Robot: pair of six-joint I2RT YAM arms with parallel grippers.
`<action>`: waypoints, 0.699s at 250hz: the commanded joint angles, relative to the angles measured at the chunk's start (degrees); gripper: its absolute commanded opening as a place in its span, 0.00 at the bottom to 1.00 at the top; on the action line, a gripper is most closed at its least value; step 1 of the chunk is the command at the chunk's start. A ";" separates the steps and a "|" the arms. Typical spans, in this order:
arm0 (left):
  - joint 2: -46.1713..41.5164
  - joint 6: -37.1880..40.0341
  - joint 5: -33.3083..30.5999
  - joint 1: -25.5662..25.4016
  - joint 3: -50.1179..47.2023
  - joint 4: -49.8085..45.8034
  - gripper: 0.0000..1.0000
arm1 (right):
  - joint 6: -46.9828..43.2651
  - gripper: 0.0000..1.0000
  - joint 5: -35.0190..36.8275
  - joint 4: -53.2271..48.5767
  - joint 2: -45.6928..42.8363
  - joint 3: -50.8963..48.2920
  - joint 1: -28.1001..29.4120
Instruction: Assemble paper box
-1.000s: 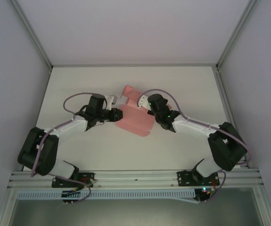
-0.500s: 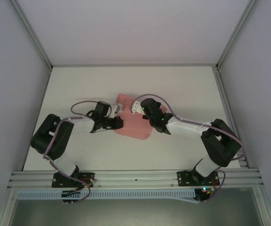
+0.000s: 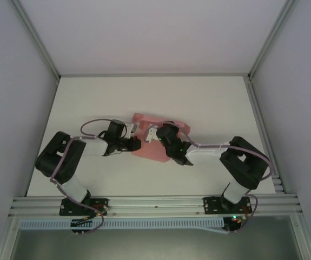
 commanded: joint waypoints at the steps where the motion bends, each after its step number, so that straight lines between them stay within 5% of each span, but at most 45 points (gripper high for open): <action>1: -3.04 0.84 -0.57 -0.21 -0.85 -3.14 0.00 | -9.35 0.00 5.71 13.30 4.09 -2.64 0.27; 50: -11.38 2.23 -2.33 -0.18 2.66 -11.65 0.19 | -7.53 0.00 4.66 14.04 6.12 -1.12 0.01; 69: -14.89 3.10 -6.20 0.51 4.80 -16.42 0.39 | -7.17 0.00 3.95 14.09 5.94 -0.88 -0.30; 103: -17.79 3.66 -12.50 6.43 9.21 -22.97 0.99 | -7.61 0.00 2.97 14.16 5.59 -1.13 -0.65; 140: -14.10 2.99 -16.07 15.46 14.59 -22.96 1.00 | -5.04 0.00 1.33 12.19 4.71 -0.39 -1.13; 175: -0.86 4.60 -15.79 18.72 23.48 -22.31 1.00 | -3.14 0.00 0.23 11.01 4.43 0.26 -1.70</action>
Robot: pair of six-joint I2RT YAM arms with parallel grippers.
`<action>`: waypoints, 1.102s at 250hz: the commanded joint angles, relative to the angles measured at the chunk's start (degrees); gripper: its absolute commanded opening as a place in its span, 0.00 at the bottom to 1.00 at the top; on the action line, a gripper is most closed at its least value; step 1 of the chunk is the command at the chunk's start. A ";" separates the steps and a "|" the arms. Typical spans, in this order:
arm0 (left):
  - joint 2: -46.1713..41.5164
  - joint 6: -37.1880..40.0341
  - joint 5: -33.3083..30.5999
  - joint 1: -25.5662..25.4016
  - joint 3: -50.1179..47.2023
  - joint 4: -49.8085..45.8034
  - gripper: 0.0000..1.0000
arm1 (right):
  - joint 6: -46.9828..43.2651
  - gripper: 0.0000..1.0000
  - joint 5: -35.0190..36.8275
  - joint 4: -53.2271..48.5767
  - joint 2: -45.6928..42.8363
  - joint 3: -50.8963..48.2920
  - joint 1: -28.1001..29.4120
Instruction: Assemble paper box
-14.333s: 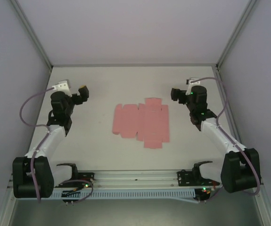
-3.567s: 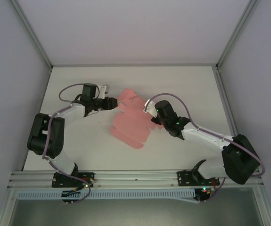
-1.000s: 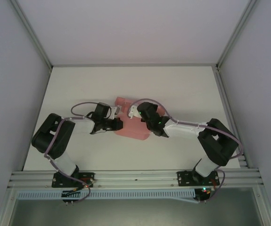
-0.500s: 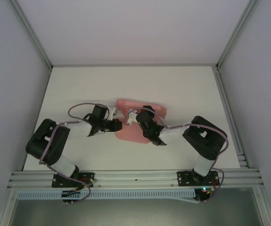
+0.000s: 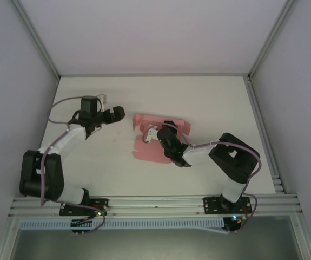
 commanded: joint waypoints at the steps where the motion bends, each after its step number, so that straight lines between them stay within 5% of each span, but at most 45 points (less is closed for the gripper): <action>1: 10.60 2.18 -1.68 1.44 6.84 -2.33 1.00 | 2.65 0.00 -1.54 -1.42 -0.93 1.53 -0.68; 40: 24.11 7.84 5.49 0.17 17.03 -2.98 1.00 | 3.24 0.00 -1.37 -2.95 -0.77 2.49 -1.09; 86: 27.94 15.21 9.72 -3.92 18.18 -2.05 0.99 | 6.54 0.00 -1.13 -5.36 -1.61 3.26 -1.86; 136: 24.23 15.29 21.78 -4.09 7.99 6.89 0.68 | 6.58 0.00 -0.57 -4.83 -1.58 3.31 -2.00; 207: 19.27 18.34 24.48 -4.70 3.36 10.55 0.51 | 6.87 0.00 -1.79 -6.14 -2.70 2.95 -1.90; 242: 19.89 18.49 17.62 -2.94 5.77 10.79 0.48 | 7.37 0.00 -1.73 -6.91 -3.46 2.76 -1.74; 276: 22.29 19.94 25.32 -0.54 8.24 12.13 0.51 | 8.27 0.00 -2.31 -9.04 -4.03 2.87 -1.73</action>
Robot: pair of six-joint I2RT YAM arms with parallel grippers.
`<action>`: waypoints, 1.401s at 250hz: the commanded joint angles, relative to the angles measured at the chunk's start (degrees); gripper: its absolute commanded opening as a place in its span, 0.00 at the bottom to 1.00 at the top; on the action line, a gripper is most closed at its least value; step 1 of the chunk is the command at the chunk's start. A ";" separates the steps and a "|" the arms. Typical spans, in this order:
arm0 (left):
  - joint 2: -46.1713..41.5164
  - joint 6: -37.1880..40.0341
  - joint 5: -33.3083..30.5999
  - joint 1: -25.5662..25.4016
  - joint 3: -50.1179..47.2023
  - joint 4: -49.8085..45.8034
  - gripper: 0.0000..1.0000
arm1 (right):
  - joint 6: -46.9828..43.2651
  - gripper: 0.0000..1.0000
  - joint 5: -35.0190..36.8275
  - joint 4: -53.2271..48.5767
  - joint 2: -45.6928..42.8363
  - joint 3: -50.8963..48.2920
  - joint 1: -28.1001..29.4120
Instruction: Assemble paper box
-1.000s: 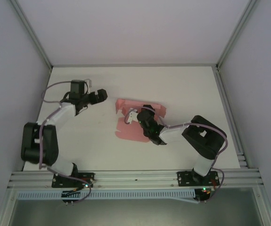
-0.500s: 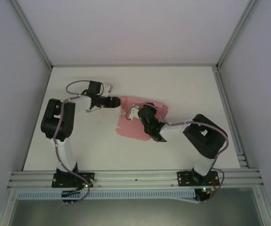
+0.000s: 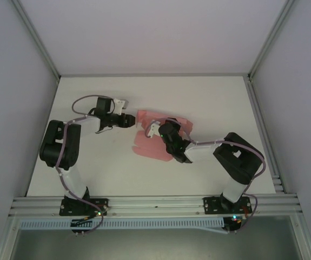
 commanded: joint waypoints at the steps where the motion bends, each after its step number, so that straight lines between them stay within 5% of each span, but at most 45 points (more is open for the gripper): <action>1: 2.27 3.12 4.79 2.00 3.46 2.47 0.51 | 2.46 0.00 -1.12 -2.20 -1.79 0.90 0.41; 38: 5.31 9.86 6.28 1.54 7.36 -2.74 0.51 | 2.47 0.00 -1.04 -2.63 -1.65 1.37 0.42; 70: 8.26 15.09 14.58 0.49 10.75 -7.00 0.50 | 2.59 0.00 -1.44 -3.26 -1.83 1.74 0.46; 110: 9.40 20.56 15.04 -4.01 12.72 -13.49 0.40 | 3.79 0.00 -1.40 -4.01 -1.56 2.59 0.13; 183: 4.32 16.13 14.39 -4.70 4.88 -6.31 0.39 | 4.21 0.00 -1.38 -5.52 -2.56 2.86 0.06; 291: 5.78 12.23 12.11 -7.75 6.18 -0.17 0.41 | 6.98 0.00 -4.30 -9.98 -3.13 2.28 0.67; 351: 5.36 9.27 4.86 -10.28 4.35 4.98 0.47 | 11.48 0.00 -4.53 -11.52 -2.71 1.45 1.11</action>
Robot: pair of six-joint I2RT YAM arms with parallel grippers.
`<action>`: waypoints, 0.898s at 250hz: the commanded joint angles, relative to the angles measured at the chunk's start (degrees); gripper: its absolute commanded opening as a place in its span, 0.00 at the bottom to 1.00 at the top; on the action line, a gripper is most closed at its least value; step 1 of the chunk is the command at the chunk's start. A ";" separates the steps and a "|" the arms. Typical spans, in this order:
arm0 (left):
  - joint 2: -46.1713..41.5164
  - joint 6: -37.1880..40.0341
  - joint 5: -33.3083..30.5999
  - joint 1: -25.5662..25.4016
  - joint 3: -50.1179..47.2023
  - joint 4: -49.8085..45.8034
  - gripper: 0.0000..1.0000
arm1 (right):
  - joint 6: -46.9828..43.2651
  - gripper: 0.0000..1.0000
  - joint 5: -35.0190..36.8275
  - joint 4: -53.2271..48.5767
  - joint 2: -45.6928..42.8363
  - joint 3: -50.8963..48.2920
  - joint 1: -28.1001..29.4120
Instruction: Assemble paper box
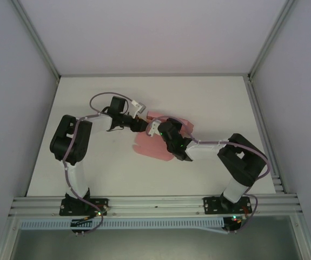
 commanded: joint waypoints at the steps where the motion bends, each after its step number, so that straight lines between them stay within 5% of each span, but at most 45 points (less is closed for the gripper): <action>1: -0.90 -2.88 -4.06 -1.65 -1.01 5.81 0.46 | 4.48 0.00 -3.08 -2.25 -0.77 -0.55 1.46; 67: -2.60 -8.07 -6.31 -3.12 -6.86 16.53 0.42 | 7.38 0.00 -3.11 -4.69 -0.25 -1.10 1.53; 148: -5.03 -8.31 0.90 -3.21 -12.33 22.60 0.42 | -2.80 0.00 0.62 -1.25 1.62 -5.80 1.68; 203: -6.09 -7.71 -0.25 -3.82 -13.32 23.40 0.51 | -1.25 0.00 1.19 -1.60 -0.25 -6.69 2.62; 225: -5.84 -7.45 -3.26 -4.88 -12.85 23.77 0.45 | 0.11 0.00 1.17 -1.88 -0.66 -6.44 3.35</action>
